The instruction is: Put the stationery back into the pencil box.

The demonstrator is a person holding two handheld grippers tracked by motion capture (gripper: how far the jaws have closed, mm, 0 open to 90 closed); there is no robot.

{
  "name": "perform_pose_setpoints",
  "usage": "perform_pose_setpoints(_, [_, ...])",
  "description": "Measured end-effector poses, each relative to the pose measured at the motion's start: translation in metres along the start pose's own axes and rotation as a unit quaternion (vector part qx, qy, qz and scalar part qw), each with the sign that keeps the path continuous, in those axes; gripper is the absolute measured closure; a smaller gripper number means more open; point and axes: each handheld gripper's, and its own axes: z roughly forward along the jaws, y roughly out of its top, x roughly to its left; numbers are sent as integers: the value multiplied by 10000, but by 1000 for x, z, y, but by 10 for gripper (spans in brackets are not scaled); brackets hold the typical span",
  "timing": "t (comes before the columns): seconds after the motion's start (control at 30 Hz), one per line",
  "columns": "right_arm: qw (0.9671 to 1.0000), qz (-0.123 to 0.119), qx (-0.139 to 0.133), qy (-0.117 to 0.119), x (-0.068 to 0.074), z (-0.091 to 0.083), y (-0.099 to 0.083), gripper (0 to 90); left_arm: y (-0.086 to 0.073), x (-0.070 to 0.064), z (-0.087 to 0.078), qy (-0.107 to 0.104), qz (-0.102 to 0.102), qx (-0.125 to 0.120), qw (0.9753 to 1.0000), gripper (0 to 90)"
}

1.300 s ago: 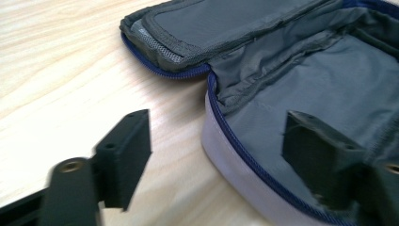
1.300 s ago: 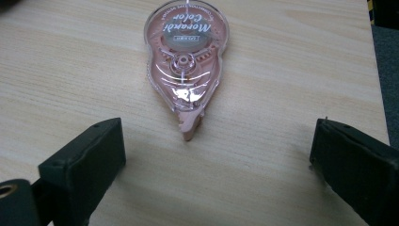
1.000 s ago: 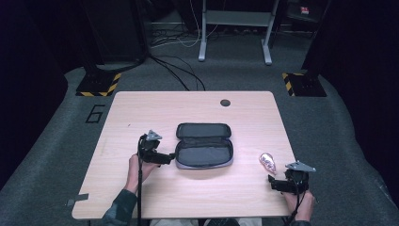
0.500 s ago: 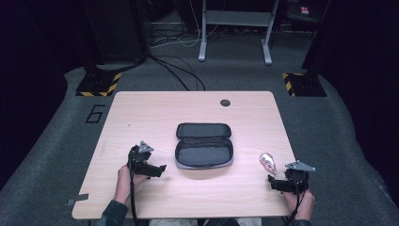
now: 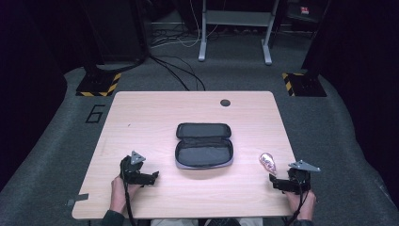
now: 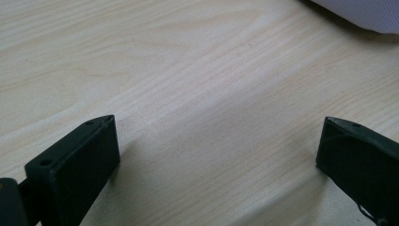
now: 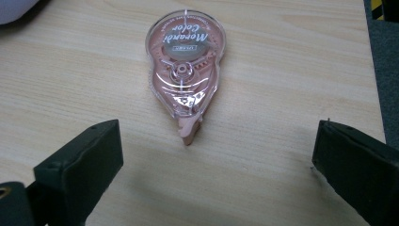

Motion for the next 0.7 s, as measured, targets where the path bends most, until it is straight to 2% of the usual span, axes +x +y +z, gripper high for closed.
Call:
perform_pose_setpoints(0.03, [10000, 0, 0, 0, 0, 0, 0, 19, -2, -1, 0, 10, -49, -86, 10000, 0])
perform_pose_setpoints(0.2, [9999, -158, -54, 26, 12, -7, 13, 27, -2, -1, 0, 26, -56, -100, 9999, 0])
perform_pose_setpoints(0.33, [9996, -281, -46, 46, 16, -4, 20, 55, -2, -1, 0, 28, -45, -120, 9999, 0])
perform_pose_setpoints(0.43, [9992, -390, -37, 47, 23, 4, 25, 112, -2, -1, 0, 12, -9, -73, 10000, 0])
perform_pose_setpoints(0.47, [9988, -479, 26, 36, 24, 13, 29, 140, -2, -1, 0, 11, -9, -76, 10000, 0])
perform_pose_setpoints(0.53, [9986, -524, 69, 32, 24, 16, 30, 147, -2, -1, 0, 12, -10, -78, 10000, 0])
perform_pose_setpoints(0.57, [9984, -557, 135, -33, 23, 23, 33, 187, -2, -1, 0, 11, -11, -77, 10000, 0])
perform_pose_setpoints(0.6, [9984, -557, 135, -33, 23, 23, 33, 187, -2, -1, 0, 11, -10, -76, 10000, 0])
perform_pose_setpoints(0.7, [9986, -506, 124, -45, 22, 29, 34, 260, -2, -1, 0, 8, -24, -86, 10000, 0])
